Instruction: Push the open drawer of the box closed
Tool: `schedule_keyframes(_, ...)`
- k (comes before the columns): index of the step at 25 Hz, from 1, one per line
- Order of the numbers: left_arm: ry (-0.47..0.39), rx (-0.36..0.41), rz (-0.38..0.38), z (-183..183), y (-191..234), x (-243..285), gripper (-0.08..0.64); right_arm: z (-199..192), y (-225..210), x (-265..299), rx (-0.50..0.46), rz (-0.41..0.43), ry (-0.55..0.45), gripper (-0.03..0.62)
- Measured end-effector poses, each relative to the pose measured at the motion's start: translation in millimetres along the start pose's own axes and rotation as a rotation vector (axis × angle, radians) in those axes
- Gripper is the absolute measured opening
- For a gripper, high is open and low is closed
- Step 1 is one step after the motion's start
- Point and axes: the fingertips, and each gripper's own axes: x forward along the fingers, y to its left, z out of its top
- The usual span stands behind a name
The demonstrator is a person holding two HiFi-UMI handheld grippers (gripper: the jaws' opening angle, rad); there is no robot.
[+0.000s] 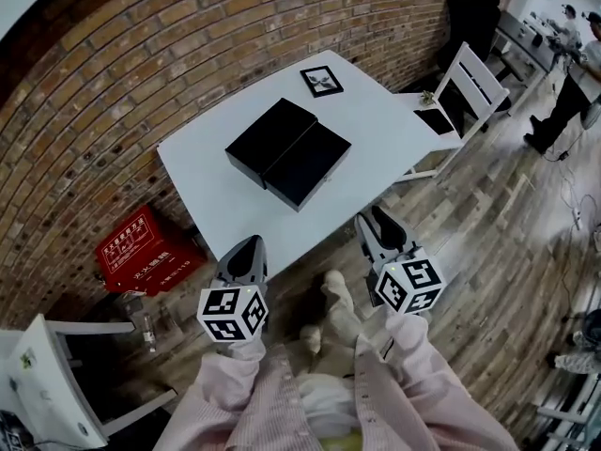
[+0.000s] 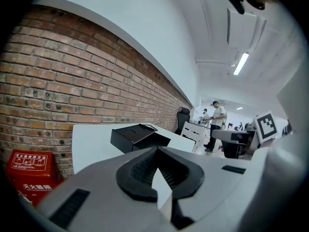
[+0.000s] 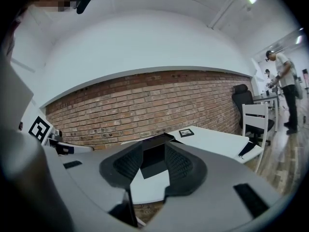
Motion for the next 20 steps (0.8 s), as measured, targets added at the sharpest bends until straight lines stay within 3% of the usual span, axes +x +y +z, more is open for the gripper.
schedule_keyframes(8,0.035,-0.085,0.074,-4,22,44,-0.005,-9,-27,58,-0.018,0.064,0.075,0.140)
schedule_keyframes(20,0.142,-0.214,0.194,-41,39,100,-0.005,-60,-60,132,-0.041,0.190,0.288,0.140)
